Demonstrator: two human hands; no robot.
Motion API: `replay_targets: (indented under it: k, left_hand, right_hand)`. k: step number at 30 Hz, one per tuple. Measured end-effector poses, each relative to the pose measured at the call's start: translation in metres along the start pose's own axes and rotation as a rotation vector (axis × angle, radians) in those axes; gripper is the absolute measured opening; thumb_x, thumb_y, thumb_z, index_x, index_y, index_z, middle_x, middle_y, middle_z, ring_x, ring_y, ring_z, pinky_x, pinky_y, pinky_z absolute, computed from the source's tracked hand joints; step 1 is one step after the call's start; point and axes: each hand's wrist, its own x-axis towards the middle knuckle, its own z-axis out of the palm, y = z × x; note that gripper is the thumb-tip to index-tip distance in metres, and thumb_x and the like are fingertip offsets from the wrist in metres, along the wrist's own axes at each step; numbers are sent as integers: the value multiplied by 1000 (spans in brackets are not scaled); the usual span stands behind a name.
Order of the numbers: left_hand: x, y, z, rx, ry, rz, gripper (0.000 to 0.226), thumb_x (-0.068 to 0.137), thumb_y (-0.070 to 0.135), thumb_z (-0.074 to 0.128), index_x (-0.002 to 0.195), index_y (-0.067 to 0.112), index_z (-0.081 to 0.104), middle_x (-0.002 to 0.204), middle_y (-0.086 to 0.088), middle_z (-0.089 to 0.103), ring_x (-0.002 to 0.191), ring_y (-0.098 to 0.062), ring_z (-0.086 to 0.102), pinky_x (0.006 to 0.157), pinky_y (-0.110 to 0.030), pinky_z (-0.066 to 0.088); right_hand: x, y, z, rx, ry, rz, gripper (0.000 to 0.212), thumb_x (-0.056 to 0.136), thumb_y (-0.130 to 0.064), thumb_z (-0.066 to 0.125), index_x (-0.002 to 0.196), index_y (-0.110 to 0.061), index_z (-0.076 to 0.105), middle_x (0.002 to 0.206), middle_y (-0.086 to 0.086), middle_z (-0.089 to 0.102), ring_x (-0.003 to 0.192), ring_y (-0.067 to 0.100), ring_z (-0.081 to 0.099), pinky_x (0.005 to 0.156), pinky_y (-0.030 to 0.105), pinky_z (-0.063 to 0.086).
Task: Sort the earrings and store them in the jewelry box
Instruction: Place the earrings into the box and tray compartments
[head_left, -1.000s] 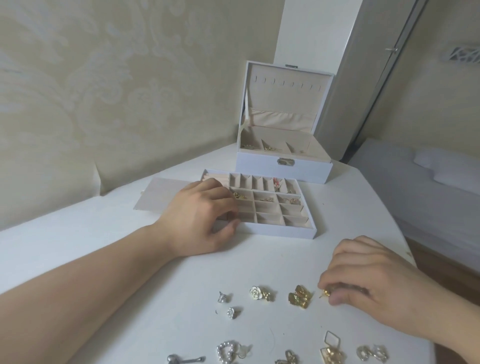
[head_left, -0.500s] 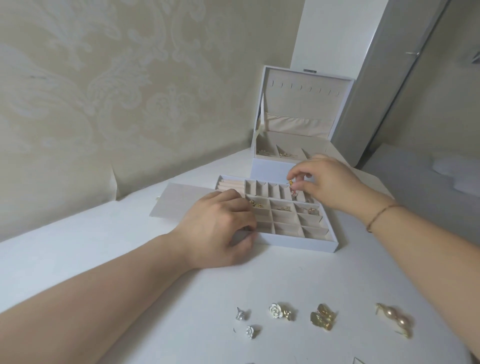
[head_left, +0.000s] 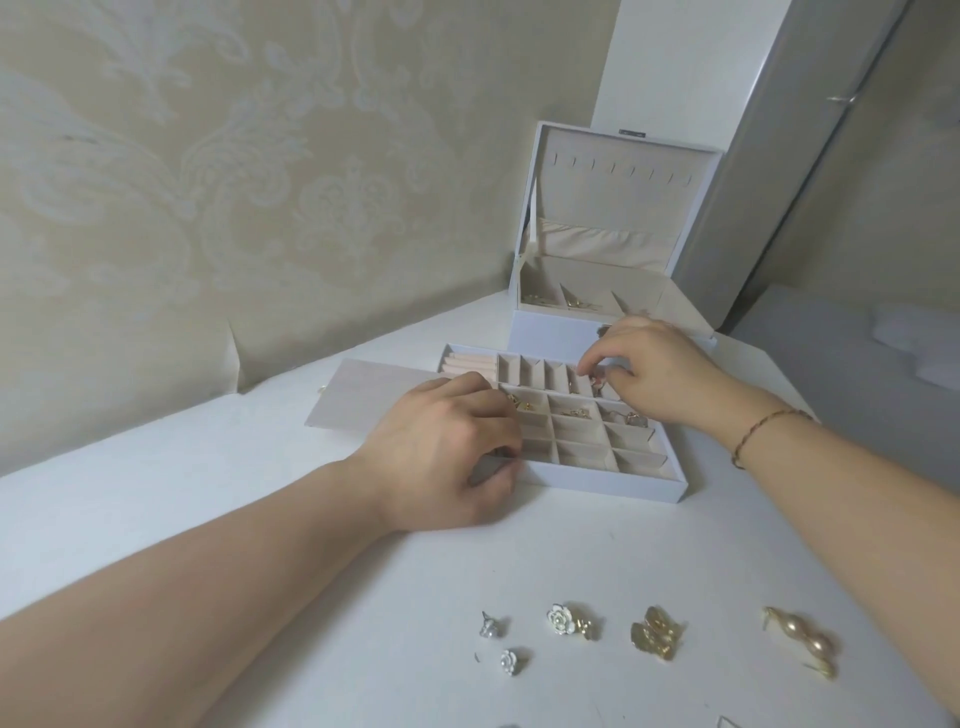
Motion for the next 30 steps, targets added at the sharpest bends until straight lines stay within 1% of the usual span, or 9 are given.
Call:
replay_targets:
  k: [3,5,9,11,13,15,18,24,30]
  left_hand:
    - [0,0,0,2,-3,-2,12,80,32,62,79,21,67,88,7,66,86,-23,58,72,-32,48]
    - [0,0,0,6,-6,-3,12,80,32,62,79,21,68,89,6,66,86,-23,58,73,-31,47]
    - [1,0,0,11,-12,10,14,81,32,62,79,20,69,90,6,67,86,-24,59,74,-33,49]
    - [1,0,0,9,-20,17,15,81,32,61,80,20,69,94,6,67,88,-24,60,75,-34,50]
    - [1,0,1,15,-20,23,17,81,33,59,82,19,70,96,6,68,89,-24,61,76,-34,51]
    - [2,1,1,18,-23,31,20,80,34,58,85,20,71,97,5,68,91,-24,61,76,-32,50]
    - [3,2,0,17,-23,52,20,80,32,56,85,19,71,98,5,68,91,-24,61,74,-31,49]
    - [0,3,-1,2,-16,61,15,81,27,59,85,19,71,96,5,67,87,-24,61,73,-35,52]
    - [-1,1,-2,-17,-10,71,11,80,24,62,84,19,70,93,7,67,87,-21,59,72,-33,52]
  right_hand:
    - [-7,0,0,-23,-89,-43,41,87,-3,56,97,-39,73,115,-6,67,125,17,47,108,33,30]
    - [-16,-2,-6,49,-12,-36,43,88,0,55,98,-38,73,119,-8,66,128,15,45,110,34,29]
    - [-65,-19,-37,307,259,90,38,89,-8,62,87,-46,67,95,-19,69,96,6,58,88,22,44]
    - [-107,-26,-52,391,119,157,28,86,-22,66,85,-50,69,88,-19,71,80,2,60,78,28,49]
    - [-151,-33,-61,423,-57,229,19,77,-51,69,95,-56,66,92,-19,71,82,5,63,79,32,52]
    - [-189,-34,-65,354,-161,334,45,61,-81,58,100,-60,61,97,-21,68,80,7,64,76,32,54]
    - [-220,-34,-65,170,-307,373,62,51,-93,47,108,-66,48,108,-31,55,79,3,63,71,24,52]
    - [-217,-51,-39,146,-189,353,13,82,-43,71,91,-42,61,85,-14,59,79,2,58,71,23,50]
    - [-203,-54,-33,201,-61,318,28,82,-16,75,74,-40,64,83,-11,63,82,6,61,73,20,47]
